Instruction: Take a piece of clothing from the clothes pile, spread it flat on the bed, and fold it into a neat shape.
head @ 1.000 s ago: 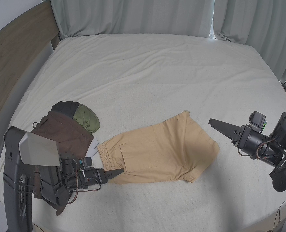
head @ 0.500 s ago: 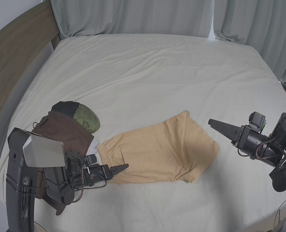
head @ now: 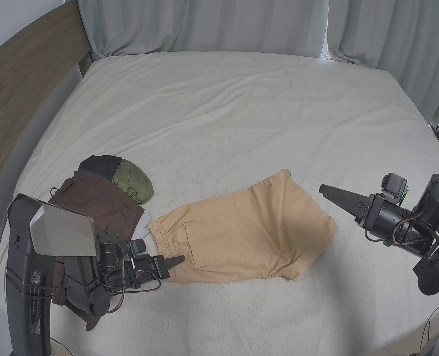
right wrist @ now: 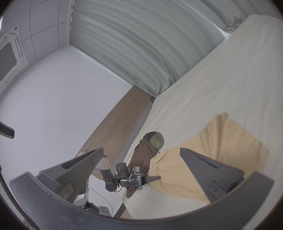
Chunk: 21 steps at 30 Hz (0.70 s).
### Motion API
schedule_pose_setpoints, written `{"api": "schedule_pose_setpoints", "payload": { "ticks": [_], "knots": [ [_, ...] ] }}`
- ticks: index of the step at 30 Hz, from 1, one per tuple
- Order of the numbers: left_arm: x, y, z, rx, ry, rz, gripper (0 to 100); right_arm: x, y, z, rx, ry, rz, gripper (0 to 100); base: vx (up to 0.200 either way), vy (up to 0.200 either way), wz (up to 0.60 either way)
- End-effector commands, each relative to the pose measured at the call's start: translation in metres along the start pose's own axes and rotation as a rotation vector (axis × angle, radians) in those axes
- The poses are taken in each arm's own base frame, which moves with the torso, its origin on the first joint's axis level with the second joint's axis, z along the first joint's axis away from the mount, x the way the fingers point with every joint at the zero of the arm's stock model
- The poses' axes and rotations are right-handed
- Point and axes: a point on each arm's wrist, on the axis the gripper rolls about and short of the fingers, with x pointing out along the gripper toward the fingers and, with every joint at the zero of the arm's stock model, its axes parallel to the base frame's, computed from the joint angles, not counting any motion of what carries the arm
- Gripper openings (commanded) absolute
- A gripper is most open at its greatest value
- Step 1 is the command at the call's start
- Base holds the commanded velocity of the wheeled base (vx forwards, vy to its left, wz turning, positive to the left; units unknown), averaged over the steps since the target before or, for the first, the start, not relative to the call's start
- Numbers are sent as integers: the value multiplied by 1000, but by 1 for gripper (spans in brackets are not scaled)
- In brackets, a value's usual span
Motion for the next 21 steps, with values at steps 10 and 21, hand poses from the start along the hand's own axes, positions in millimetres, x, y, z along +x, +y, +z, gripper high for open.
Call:
{"api": "schedule_pose_setpoints", "payload": {
  "ticks": [10, 21],
  "knots": [
    [-43, -27, 27, 32, -63, -43, 0, 8, -13, -19, 42, 70, -32, 100, 0, 0, 0],
    [-69, -24, 32, 80, -68, -39, 0, 12, -19, -38, 39, 140, -48, 100, 0, 0, 0]
  ]
}}
